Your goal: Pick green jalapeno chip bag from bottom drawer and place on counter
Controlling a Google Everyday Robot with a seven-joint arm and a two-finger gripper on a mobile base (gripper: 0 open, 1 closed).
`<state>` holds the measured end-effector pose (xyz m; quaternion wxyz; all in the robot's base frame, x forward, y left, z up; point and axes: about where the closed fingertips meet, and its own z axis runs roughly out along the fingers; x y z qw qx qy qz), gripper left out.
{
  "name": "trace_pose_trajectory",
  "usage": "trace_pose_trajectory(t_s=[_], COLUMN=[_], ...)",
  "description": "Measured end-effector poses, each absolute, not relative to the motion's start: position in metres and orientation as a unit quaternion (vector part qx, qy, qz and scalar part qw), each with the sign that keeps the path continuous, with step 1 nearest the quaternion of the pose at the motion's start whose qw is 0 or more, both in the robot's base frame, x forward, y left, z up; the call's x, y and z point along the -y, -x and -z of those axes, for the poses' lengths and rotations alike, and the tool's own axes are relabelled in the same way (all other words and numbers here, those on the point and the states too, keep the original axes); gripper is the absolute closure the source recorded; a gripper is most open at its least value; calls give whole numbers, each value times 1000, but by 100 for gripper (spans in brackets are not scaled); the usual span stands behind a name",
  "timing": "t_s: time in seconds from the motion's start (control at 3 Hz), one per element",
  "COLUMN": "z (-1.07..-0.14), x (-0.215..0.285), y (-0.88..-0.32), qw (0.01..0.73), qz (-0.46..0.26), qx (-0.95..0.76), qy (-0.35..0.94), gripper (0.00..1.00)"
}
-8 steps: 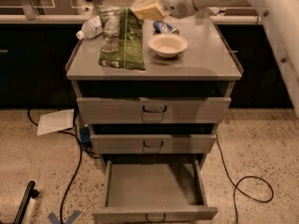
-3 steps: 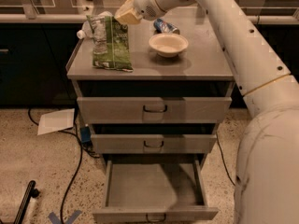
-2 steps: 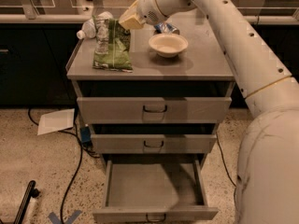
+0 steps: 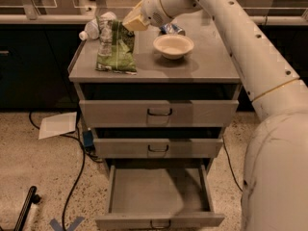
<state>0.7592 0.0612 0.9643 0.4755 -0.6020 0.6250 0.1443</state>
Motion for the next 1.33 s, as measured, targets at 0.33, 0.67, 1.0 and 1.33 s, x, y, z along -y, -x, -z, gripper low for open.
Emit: trace_pose_trajectory(t_s=[0.33, 0.67, 1.0, 1.33], z=[-964, -964, -964, -964], x=[-61, -61, -61, -61], y=[-759, -759, -759, -759], qw=[476, 475, 475, 475], qz=[-144, -144, -144, -144], qx=[-625, -625, -625, -625], qy=[602, 602, 602, 602], gripper=[34, 11, 0, 0])
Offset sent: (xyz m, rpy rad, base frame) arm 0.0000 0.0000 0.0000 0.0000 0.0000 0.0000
